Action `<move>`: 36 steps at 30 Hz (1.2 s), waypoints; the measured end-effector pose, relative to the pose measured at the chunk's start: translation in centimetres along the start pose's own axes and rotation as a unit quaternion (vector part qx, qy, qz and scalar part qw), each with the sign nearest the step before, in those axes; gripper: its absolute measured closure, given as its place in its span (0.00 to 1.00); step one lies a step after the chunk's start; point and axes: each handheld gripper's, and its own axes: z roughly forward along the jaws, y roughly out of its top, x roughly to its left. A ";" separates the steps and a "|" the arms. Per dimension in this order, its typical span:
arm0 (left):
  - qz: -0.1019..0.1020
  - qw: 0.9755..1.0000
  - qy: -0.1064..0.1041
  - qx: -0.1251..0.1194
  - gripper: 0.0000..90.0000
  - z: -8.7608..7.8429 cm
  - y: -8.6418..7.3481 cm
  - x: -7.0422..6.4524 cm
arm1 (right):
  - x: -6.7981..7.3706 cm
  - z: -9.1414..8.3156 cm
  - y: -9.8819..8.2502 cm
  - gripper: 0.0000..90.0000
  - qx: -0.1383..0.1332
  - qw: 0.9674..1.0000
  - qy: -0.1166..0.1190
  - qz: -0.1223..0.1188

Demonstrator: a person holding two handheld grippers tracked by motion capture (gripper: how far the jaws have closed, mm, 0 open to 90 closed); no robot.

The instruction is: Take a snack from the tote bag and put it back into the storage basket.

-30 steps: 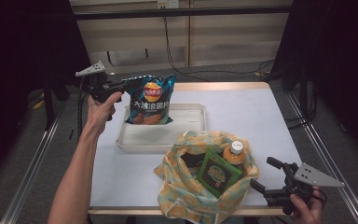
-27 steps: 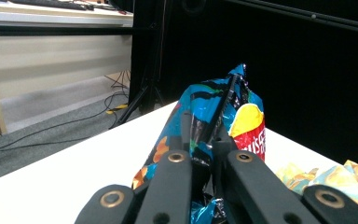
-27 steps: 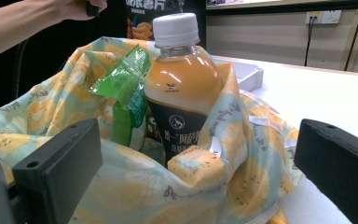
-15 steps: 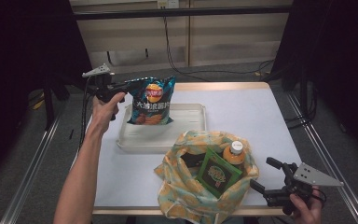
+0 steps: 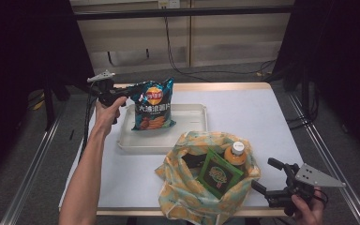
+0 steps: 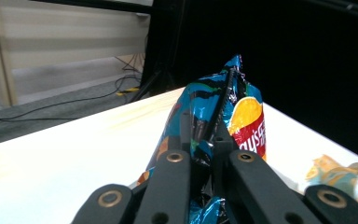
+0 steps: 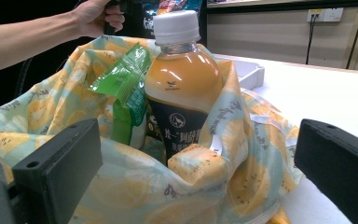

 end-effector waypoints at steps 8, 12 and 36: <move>-0.001 1.000 0.025 -0.014 0.98 -0.2 0.2 1.2 | 0.0 0.1 0.0 0.00 0.002 1.000 0.000 0.004; 0.007 0.999 0.038 -0.009 0.95 -0.1 0.1 1.5 | 0.0 0.1 0.0 0.00 0.002 1.000 0.001 0.006; -0.006 0.994 0.112 0.007 0.31 -2.3 -0.1 1.6 | 0.0 0.1 0.0 0.00 0.006 1.000 0.007 0.000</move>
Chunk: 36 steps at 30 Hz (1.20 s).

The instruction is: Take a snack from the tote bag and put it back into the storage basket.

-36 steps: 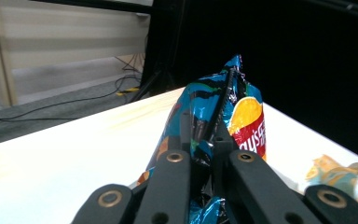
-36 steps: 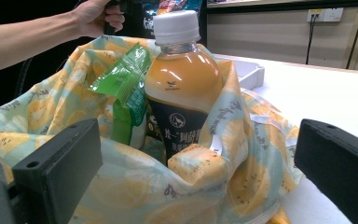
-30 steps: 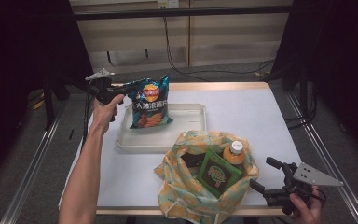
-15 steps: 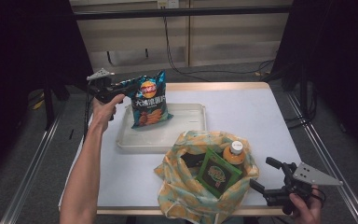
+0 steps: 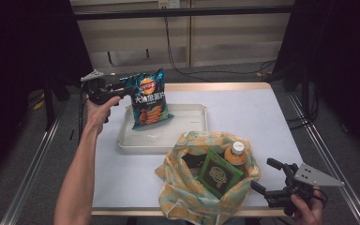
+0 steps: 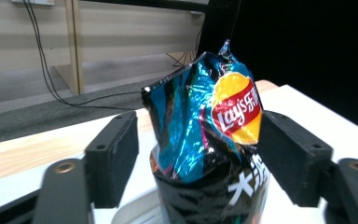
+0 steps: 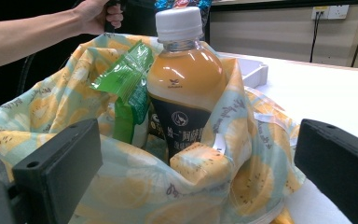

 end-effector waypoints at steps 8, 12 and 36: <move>0.006 1.000 0.003 -0.018 0.34 -2.8 -0.7 -0.8 | 0.0 0.1 0.0 0.00 -0.001 1.000 -0.005 0.005; 0.005 1.000 -0.011 -0.017 0.44 -3.8 -1.2 -1.3 | 0.0 0.1 0.0 0.00 0.001 1.000 -0.004 0.001; 0.050 0.981 -0.089 0.165 1.00 2.8 -7.3 -3.8 | -0.1 0.1 0.0 0.00 0.004 1.000 -0.006 0.001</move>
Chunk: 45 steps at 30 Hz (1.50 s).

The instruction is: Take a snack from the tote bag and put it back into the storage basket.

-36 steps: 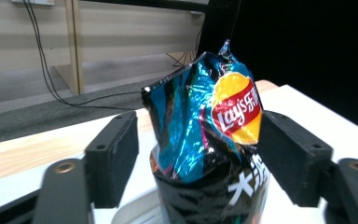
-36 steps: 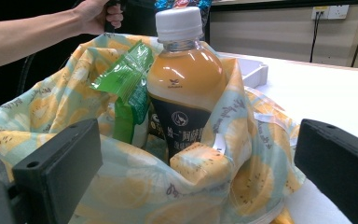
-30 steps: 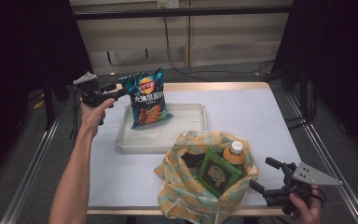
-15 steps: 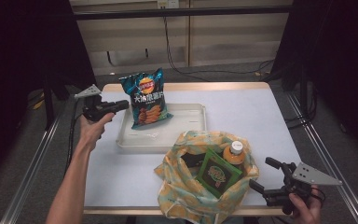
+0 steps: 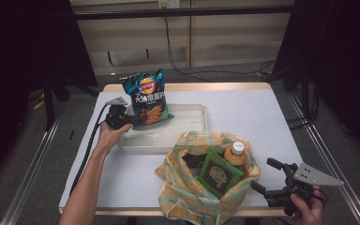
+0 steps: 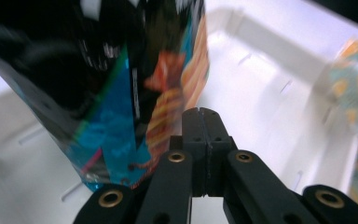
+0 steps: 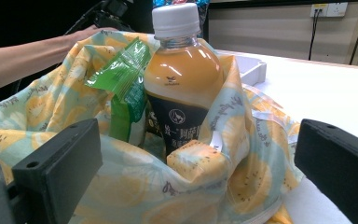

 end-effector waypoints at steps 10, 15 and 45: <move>-0.020 0.999 0.031 0.037 0.99 0.5 -0.7 1.5 | 0.0 0.0 0.0 0.00 0.001 1.000 0.001 0.002; -0.017 0.998 0.044 0.041 1.00 0.5 -0.6 1.7 | -0.1 0.1 0.0 0.00 0.004 1.000 0.002 0.003; -0.025 0.996 0.027 -0.079 0.46 -3.9 -0.9 -2.6 | 0.0 0.2 0.0 0.00 0.025 1.000 0.005 -0.010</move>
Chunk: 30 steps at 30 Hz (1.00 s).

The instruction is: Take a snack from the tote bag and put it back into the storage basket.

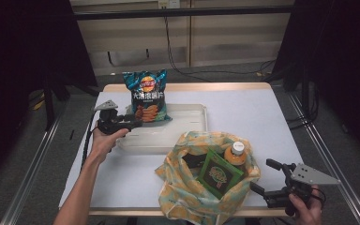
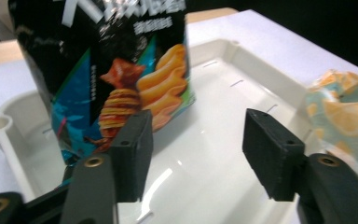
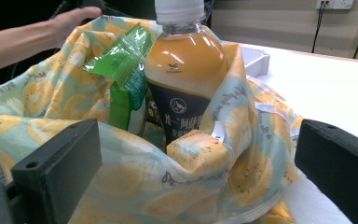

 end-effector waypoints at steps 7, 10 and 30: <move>0.011 1.000 -0.011 -0.023 0.43 -1.9 -0.6 -2.6 | 0.6 0.2 0.2 0.01 -0.002 1.000 0.011 -0.007; 0.016 0.999 -0.015 -0.031 0.43 -2.5 -1.0 -3.7 | 0.9 0.2 0.6 0.05 -0.011 1.000 0.004 -0.008; 0.063 0.997 -0.038 -0.035 0.20 -4.2 -4.3 -10.5 | 2.5 0.9 1.8 0.49 -0.003 0.999 0.037 -0.002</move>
